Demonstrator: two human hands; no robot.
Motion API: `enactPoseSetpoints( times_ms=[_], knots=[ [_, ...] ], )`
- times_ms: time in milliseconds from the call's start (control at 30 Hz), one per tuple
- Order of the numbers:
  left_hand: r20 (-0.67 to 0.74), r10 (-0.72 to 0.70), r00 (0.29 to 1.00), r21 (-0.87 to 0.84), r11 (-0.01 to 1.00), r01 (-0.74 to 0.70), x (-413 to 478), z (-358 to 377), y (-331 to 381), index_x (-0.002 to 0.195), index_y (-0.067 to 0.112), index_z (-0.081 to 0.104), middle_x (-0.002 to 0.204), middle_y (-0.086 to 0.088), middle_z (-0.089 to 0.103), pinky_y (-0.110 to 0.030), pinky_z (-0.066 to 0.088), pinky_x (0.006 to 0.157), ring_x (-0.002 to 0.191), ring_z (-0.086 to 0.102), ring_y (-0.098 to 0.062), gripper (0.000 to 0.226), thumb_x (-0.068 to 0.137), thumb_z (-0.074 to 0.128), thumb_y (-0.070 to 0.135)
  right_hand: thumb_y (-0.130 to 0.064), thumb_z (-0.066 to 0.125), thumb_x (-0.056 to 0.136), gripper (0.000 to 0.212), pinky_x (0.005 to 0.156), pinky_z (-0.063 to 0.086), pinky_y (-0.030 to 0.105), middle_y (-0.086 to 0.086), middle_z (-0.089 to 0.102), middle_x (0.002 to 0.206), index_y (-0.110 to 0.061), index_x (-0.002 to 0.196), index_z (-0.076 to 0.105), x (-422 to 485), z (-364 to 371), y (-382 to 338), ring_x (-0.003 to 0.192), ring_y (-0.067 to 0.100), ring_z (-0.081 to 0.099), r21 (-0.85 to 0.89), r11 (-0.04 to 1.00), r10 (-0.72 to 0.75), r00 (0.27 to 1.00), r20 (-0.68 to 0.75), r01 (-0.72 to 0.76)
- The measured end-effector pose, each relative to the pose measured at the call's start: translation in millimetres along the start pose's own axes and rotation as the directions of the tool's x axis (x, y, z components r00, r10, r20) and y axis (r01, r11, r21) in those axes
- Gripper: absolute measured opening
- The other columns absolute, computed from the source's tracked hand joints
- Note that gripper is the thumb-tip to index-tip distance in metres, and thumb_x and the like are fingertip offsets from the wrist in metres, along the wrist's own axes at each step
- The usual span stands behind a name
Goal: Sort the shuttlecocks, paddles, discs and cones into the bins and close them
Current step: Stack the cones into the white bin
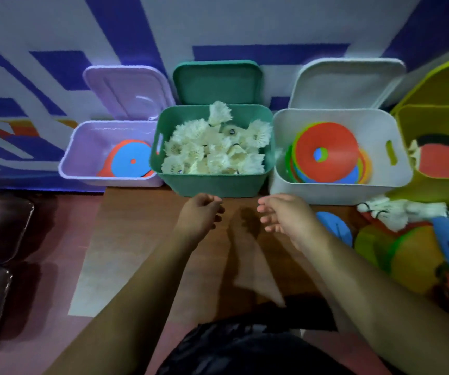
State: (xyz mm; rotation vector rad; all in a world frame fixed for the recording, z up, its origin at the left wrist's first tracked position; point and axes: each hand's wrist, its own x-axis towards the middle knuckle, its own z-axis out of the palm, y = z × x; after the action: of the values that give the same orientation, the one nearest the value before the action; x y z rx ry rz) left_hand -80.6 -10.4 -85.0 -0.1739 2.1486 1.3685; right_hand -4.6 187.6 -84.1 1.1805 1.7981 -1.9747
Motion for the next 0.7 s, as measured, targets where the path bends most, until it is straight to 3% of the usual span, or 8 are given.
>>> enactPoseSetpoints(
  times_ms=[233, 333, 400, 467, 500, 600, 700],
  knots=[
    [0.257, -0.058, 0.965, 0.263, 0.965, -0.012, -20.9, 144.7, 2.8, 0.099, 0.006, 0.072, 0.089, -0.008, 0.077, -0.038, 0.055, 0.063, 0.071, 0.068, -0.021, 0.015, 0.096, 0.059, 0.013, -0.017, 0.061, 0.101, 0.008, 0.056, 0.047, 0.028, 0.002, 0.07, 0.084, -0.016, 0.098, 0.068, -11.5, -143.9, 85.4, 0.063, 0.018, 0.061, 0.151, 0.967, 0.232, 0.955, -0.182, -0.206],
    [0.279, -0.107, 0.954, 0.347, 0.938, 0.003, -24.0, 197.7, -0.8, 0.091, 0.011, 0.071, 0.07, -0.002, 0.075, -0.03, 0.053, 0.059, 0.064, 0.069, -0.017, 0.006, 0.091, 0.065, 0.012, -0.019, 0.063, 0.1, 0.008, 0.055, 0.047, 0.026, 0.001, 0.071, 0.084, -0.015, 0.106, 0.067, -15.2, -188.8, 119.1, 0.062, 0.017, 0.062, 0.205, 0.952, 0.272, 0.934, -0.232, -0.226],
    [0.288, -0.096, 0.953, 0.432, 0.901, -0.04, -21.2, 223.2, -4.9, 0.075, 0.012, 0.068, 0.055, 0.003, 0.07, -0.018, 0.048, 0.048, 0.049, 0.064, -0.004, 0.016, 0.091, 0.066, 0.011, -0.021, 0.063, 0.101, 0.011, 0.054, 0.047, 0.025, 0.001, 0.073, 0.087, -0.015, 0.109, 0.066, -17.7, -210.1, 135.0, 0.061, 0.016, 0.063, 0.208, 0.953, 0.27, 0.928, -0.255, -0.22],
    [0.291, -0.106, 0.951, 0.51, 0.858, -0.06, -18.8, 246.5, -6.9, 0.064, 0.012, 0.065, 0.049, 0.005, 0.066, -0.02, 0.049, 0.048, 0.046, 0.063, -0.003, 0.023, 0.087, 0.069, 0.014, -0.023, 0.06, 0.103, 0.012, 0.055, 0.048, 0.026, 0.003, 0.075, 0.091, -0.016, 0.11, 0.067, -21.2, -228.7, 147.2, 0.062, 0.015, 0.064, 0.175, 0.963, 0.249, 0.927, -0.281, -0.206],
    [0.276, -0.105, 0.955, 0.543, 0.838, -0.065, -16.4, 256.9, -8.3, 0.069, 0.009, 0.069, 0.056, 0.001, 0.07, -0.028, 0.055, 0.055, 0.054, 0.068, -0.009, 0.018, 0.08, 0.072, 0.023, -0.024, 0.058, 0.104, 0.013, 0.055, 0.049, 0.026, 0.004, 0.076, 0.095, -0.017, 0.11, 0.067, -22.9, -236.1, 151.7, 0.063, 0.015, 0.065, 0.152, 0.968, 0.238, 0.927, -0.289, -0.201],
    [0.198, -0.122, 0.973, 0.568, 0.823, -0.012, 19.7, 283.8, -41.5, 0.108, 0.0, 0.073, 0.09, -0.016, 0.077, -0.047, 0.065, 0.067, 0.077, 0.076, -0.033, 0.065, 0.059, 0.073, 0.044, -0.022, 0.053, 0.105, 0.019, 0.051, 0.049, 0.025, 0.005, 0.076, 0.096, -0.019, 0.122, 0.063, -23.3, -248.3, 161.5, 0.062, 0.016, 0.064, 0.18, 0.961, 0.248, 0.939, -0.238, -0.208],
    [0.102, -0.127, 0.987, 0.55, 0.834, 0.05, 15.8, 301.5, -34.9, 0.121, 0.003, 0.065, 0.101, -0.015, 0.074, -0.044, 0.065, 0.06, 0.081, 0.076, -0.032, 0.067, 0.069, 0.085, 0.04, -0.017, 0.054, 0.105, 0.035, 0.047, 0.048, 0.025, 0.005, 0.073, 0.093, -0.019, 0.14, 0.054, -21.7, -248.9, 163.4, 0.06, 0.017, 0.063, 0.143, 0.968, 0.229, 0.956, -0.184, -0.205]
  ],
)
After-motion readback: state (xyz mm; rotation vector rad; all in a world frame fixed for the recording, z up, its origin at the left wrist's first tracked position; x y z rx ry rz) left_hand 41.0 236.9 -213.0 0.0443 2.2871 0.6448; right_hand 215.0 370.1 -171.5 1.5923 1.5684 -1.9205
